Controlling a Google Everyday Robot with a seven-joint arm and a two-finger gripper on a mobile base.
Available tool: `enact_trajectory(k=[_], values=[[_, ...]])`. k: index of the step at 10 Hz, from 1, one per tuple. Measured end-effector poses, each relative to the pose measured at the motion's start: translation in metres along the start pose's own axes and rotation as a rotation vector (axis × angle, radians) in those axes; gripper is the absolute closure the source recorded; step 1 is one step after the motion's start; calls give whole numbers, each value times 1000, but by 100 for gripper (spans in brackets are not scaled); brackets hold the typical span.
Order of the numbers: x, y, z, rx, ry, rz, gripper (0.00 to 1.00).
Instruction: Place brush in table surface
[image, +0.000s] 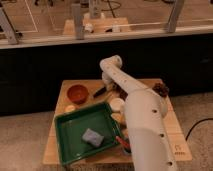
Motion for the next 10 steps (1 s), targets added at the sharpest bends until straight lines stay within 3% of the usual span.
enact_trajectory(k=[5, 10], values=[[1, -17, -74, 113, 18, -41, 100], [7, -24, -126, 202, 76, -56, 100]])
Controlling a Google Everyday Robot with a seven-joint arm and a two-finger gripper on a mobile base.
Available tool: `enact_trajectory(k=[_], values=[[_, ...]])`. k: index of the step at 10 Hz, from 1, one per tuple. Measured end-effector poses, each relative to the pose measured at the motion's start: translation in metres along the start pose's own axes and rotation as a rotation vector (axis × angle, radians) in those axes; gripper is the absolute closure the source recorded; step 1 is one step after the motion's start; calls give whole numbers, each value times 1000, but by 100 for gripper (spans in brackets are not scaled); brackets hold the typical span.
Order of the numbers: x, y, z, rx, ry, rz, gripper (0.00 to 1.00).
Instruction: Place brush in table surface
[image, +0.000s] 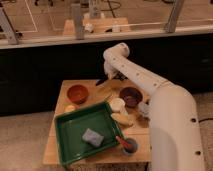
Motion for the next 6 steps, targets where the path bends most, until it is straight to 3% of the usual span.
enact_trajectory(k=[3, 6], values=[[6, -3, -15, 12, 23, 7, 100], [-1, 1, 8, -17, 8, 5, 100]])
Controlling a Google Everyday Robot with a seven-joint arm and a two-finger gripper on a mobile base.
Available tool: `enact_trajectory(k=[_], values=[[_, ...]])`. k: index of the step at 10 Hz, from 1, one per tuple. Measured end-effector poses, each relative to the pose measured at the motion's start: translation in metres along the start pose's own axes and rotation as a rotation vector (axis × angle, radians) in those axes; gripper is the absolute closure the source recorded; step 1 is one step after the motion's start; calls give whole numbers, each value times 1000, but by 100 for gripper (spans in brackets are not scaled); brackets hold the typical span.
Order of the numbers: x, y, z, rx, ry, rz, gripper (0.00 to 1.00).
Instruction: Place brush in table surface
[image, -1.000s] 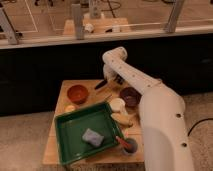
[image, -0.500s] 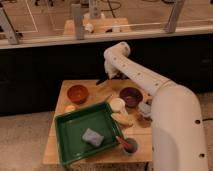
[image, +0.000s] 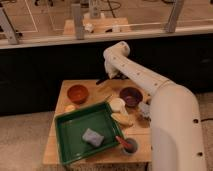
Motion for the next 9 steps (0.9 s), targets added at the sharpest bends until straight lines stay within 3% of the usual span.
enact_trajectory(k=[3, 8, 9], values=[[-15, 8, 40, -61, -13, -17, 100], [-28, 32, 96, -174, 5, -35, 99], [-26, 37, 100, -211, 3, -30, 91]])
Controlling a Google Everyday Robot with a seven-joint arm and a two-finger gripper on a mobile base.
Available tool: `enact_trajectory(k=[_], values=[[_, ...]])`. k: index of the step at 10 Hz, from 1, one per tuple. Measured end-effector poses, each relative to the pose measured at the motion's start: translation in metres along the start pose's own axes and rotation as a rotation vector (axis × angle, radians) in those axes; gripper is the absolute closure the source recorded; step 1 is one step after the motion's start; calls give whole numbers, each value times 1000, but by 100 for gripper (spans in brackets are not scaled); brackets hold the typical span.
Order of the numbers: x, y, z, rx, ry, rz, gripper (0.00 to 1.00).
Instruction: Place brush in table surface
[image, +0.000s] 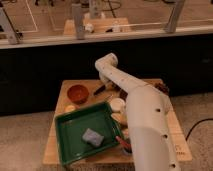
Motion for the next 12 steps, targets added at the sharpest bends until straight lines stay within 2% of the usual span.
enact_trajectory(k=[1, 3, 5, 7, 8, 10, 12], values=[[1, 2, 0, -15, -7, 2, 82], [4, 7, -1, -19, -65, 14, 61], [4, 13, 0, -20, -120, 29, 43], [5, 18, 1, -14, -159, 47, 24], [6, 20, 1, -9, -172, 53, 20], [7, 21, -1, 8, -204, 76, 20], [10, 19, -4, 29, -218, 89, 20]])
